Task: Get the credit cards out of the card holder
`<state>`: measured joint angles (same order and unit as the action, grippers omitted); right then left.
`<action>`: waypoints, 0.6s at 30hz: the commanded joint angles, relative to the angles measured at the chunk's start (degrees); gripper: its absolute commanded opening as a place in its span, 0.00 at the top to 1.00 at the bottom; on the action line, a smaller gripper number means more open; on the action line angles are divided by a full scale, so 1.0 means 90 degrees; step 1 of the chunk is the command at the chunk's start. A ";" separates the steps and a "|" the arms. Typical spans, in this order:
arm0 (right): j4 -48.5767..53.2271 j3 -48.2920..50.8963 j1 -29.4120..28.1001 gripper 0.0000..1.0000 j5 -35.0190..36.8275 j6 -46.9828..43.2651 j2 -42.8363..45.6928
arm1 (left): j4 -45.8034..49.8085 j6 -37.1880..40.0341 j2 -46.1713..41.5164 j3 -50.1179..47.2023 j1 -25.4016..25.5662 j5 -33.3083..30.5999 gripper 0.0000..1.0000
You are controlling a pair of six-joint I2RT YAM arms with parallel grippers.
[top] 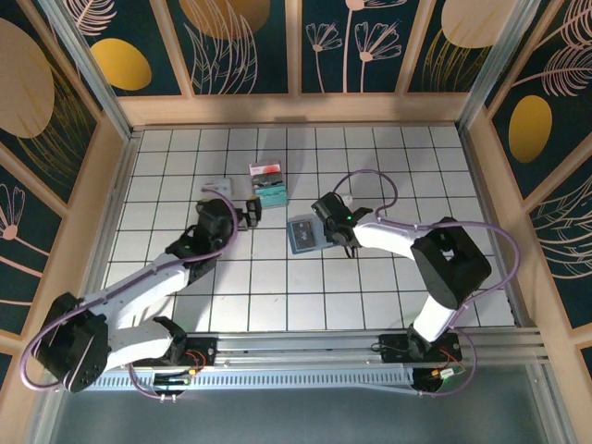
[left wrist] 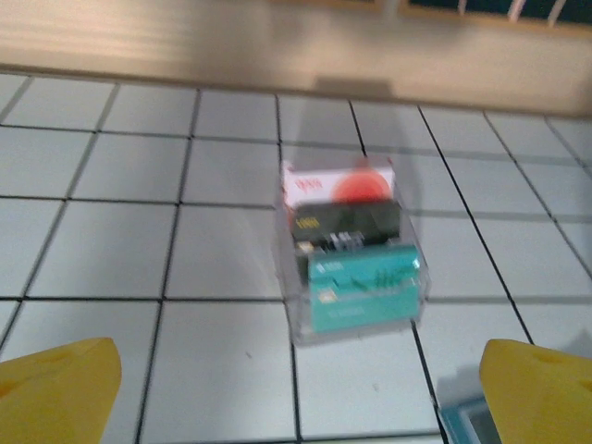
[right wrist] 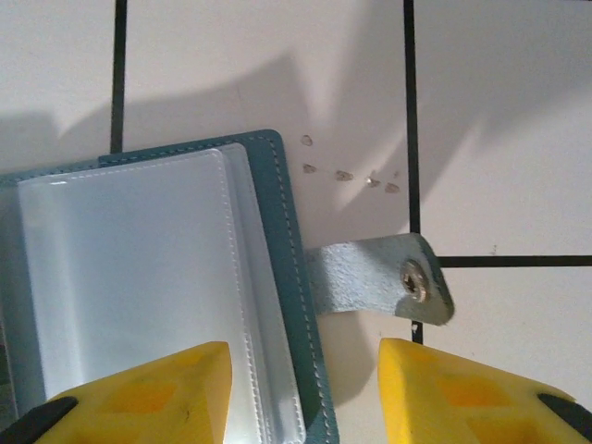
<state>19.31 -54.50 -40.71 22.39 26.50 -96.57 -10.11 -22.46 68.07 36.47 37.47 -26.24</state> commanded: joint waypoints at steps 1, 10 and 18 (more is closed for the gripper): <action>-0.0144 0.0208 0.0139 0.54 -0.0083 0.0151 0.0361 | 0.0368 0.0075 0.0599 0.0342 0.0609 -0.0802 0.01; -0.0455 0.0525 0.0824 0.60 -0.0959 0.0142 0.1478 | -0.0079 -0.0465 0.2031 0.0795 0.1234 -0.0190 0.01; -0.0880 0.0417 0.1203 0.65 -0.2771 0.0151 0.1657 | 0.0020 -0.0586 0.2939 0.1088 0.1236 0.0078 0.01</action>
<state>13.39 -50.09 -30.65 5.56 27.40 -81.28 -9.67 -26.26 92.38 44.45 48.49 -26.65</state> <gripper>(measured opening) 0.355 0.988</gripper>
